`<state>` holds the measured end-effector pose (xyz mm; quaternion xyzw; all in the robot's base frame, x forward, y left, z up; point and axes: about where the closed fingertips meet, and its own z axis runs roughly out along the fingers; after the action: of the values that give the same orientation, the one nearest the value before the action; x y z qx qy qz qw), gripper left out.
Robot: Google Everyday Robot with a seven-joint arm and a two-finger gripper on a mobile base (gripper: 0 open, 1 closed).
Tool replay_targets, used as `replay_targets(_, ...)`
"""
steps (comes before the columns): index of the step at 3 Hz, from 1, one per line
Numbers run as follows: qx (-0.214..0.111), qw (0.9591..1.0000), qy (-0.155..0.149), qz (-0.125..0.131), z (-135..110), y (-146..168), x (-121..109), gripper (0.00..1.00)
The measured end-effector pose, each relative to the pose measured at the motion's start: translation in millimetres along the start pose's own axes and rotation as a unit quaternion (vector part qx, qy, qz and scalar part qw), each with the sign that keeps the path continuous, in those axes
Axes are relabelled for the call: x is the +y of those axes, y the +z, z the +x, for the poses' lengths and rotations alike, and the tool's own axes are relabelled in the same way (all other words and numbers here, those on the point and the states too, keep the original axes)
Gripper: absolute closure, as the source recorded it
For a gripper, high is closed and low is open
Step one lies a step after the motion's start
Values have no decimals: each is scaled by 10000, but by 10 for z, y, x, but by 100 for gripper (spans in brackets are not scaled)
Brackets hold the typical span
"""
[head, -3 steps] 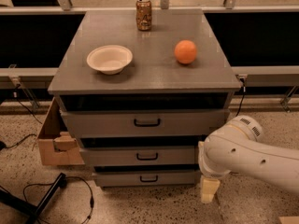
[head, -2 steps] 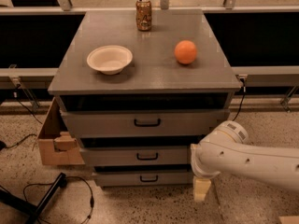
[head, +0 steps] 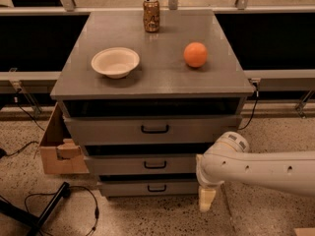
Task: Open middle drawer
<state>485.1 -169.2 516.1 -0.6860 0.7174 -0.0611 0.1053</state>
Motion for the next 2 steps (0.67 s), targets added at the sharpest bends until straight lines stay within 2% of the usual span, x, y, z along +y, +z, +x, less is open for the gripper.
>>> replay_targets(1,12,9999,-104,106,-78,159,-98,0)
replay_targets(2,78,9993,-277,243,-193,497,-344,0)
